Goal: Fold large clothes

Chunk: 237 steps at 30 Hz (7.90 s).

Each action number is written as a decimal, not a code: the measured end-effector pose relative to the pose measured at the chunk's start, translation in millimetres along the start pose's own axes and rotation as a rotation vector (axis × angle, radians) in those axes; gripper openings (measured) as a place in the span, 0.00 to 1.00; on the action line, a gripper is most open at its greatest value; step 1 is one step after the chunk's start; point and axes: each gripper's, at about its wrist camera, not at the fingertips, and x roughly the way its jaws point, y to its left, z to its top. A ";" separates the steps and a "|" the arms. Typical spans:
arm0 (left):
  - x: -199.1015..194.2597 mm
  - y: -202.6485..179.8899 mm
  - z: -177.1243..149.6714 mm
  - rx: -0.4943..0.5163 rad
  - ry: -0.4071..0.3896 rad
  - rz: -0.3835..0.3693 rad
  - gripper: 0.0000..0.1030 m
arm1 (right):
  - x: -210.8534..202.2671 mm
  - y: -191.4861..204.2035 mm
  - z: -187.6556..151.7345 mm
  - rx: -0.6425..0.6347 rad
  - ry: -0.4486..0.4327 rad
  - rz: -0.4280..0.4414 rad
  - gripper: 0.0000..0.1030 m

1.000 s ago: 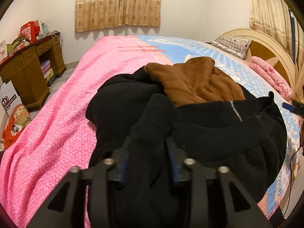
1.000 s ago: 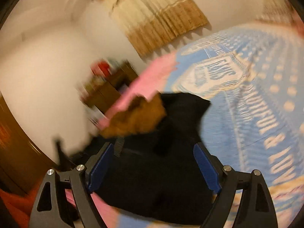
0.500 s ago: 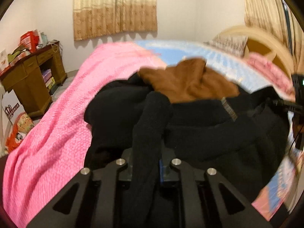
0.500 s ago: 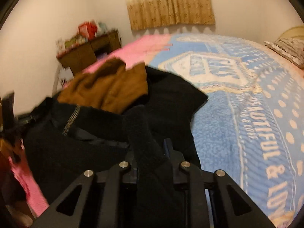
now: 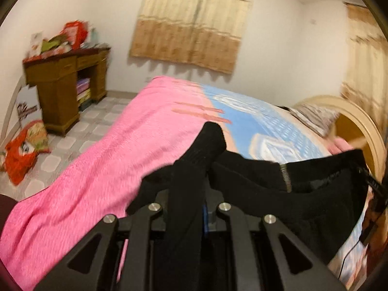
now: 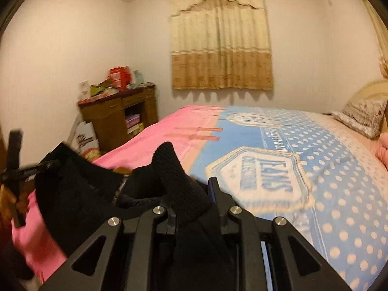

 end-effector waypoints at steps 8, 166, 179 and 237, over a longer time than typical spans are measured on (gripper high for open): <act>141.3 23.1 -12.9 -0.162 0.135 0.233 0.34 | 166.5 -65.7 -45.2 0.263 0.235 -0.130 0.23; 10.5 -313.7 -128.0 0.677 -0.257 -0.306 0.14 | 110.3 -6.2 12.8 0.087 0.264 0.674 0.28; 65.2 -367.8 -167.1 0.664 0.009 -0.391 0.17 | 138.8 -136.5 -93.8 0.517 0.342 0.636 0.28; 134.8 -288.4 -60.9 0.541 -0.023 -0.207 0.83 | 117.6 -101.8 -30.7 0.350 0.192 0.101 0.52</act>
